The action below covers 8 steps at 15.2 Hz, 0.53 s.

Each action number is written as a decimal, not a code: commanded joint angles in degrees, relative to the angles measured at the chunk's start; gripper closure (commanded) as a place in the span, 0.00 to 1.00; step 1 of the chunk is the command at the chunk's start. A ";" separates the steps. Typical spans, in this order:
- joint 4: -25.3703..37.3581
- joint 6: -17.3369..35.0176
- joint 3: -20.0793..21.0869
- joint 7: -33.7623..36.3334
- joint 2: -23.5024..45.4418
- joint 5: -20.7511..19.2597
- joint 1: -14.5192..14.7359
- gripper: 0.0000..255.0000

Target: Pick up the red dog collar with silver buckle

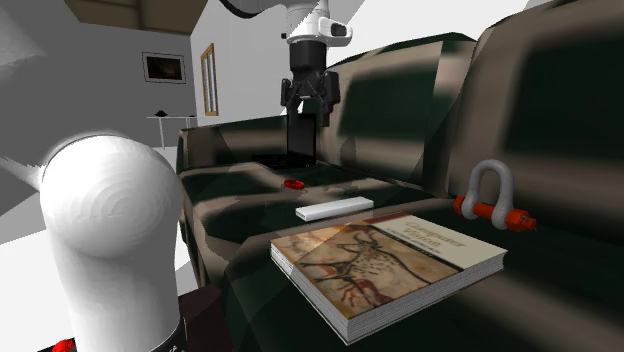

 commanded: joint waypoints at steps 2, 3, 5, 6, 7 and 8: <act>1.84 2.82 2.49 3.54 5.20 1.83 0.66 0.00; 2.39 3.74 3.30 4.68 6.83 2.36 0.89 0.00; 3.69 5.54 4.89 6.96 10.21 3.27 1.32 0.00; 4.44 6.42 5.67 8.09 11.96 3.64 1.51 0.00; 5.26 7.28 6.43 9.23 13.76 3.96 1.71 0.00; 6.14 8.11 7.16 10.37 15.59 4.22 1.91 0.00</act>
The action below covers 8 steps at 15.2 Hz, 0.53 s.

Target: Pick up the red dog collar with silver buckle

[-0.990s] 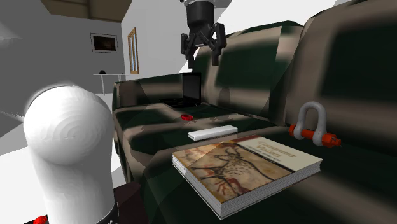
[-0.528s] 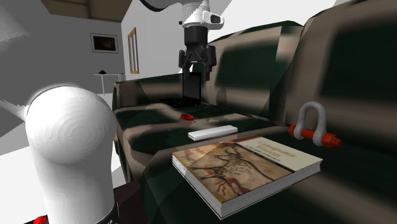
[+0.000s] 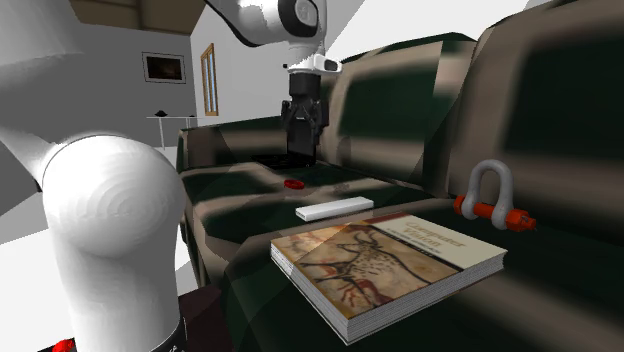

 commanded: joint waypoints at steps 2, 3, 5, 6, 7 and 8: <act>2.76 2.63 2.37 3.74 5.67 0.74 0.72 0.00; 3.84 3.39 3.05 4.90 7.61 0.82 0.94 0.00; 6.22 4.80 4.30 7.23 11.58 0.77 1.40 0.00; 7.51 5.44 4.88 8.41 13.61 0.66 1.66 0.00; 8.86 6.05 5.43 9.59 15.67 0.48 1.94 0.00; 10.29 6.62 5.93 10.77 17.76 0.25 2.26 0.00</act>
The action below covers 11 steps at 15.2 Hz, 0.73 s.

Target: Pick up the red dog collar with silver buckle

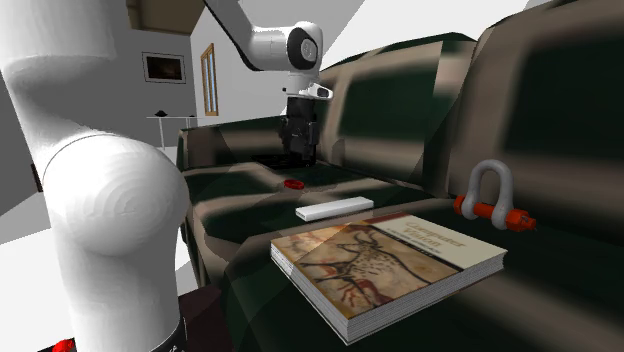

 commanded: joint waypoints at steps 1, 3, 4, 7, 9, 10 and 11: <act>3.44 0.88 1.09 2.64 4.50 -0.57 0.66 0.00; 6.66 1.76 1.88 4.99 8.79 -1.28 1.45 0.00; 8.38 2.12 2.18 6.15 10.97 -1.70 1.92 0.00; 14.04 2.83 2.82 9.52 17.61 -3.09 3.58 0.00; 18.25 2.98 2.98 11.61 22.12 -4.05 4.92 0.00; 20.51 2.94 2.98 12.60 24.39 -4.52 5.65 0.00; 22.19 2.87 2.95 13.29 26.04 -4.84 6.22 0.00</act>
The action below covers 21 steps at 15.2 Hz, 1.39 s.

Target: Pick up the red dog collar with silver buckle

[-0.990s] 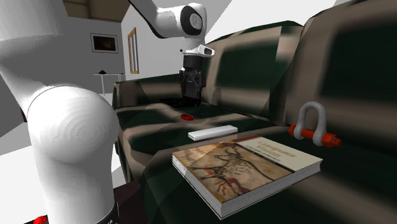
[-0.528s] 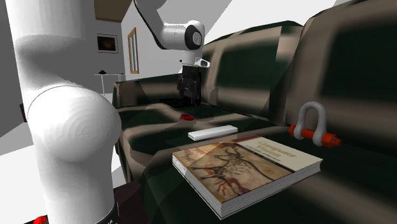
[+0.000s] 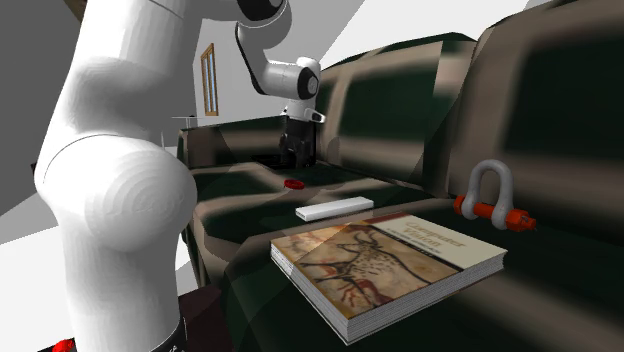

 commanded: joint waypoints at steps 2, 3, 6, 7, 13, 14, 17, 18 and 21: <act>1.44 1.22 -0.09 0.93 2.71 -0.61 0.83 0.00; 1.06 1.88 -0.14 0.89 3.01 -0.70 0.87 0.00; 0.01 3.83 -0.30 0.79 3.96 -0.98 1.00 0.00; -0.32 4.47 -0.36 0.76 4.30 -1.08 1.05 0.00; -0.51 4.82 -0.39 0.73 4.47 -1.13 1.07 1.00; -0.51 4.83 -0.39 0.73 4.47 -1.13 1.07 1.00; -0.52 4.81 -0.39 0.73 4.45 -1.12 1.07 1.00; -0.52 4.82 -0.39 0.73 4.46 -1.13 1.07 1.00; 0.13 3.56 -0.28 0.80 3.81 -0.93 0.98 1.00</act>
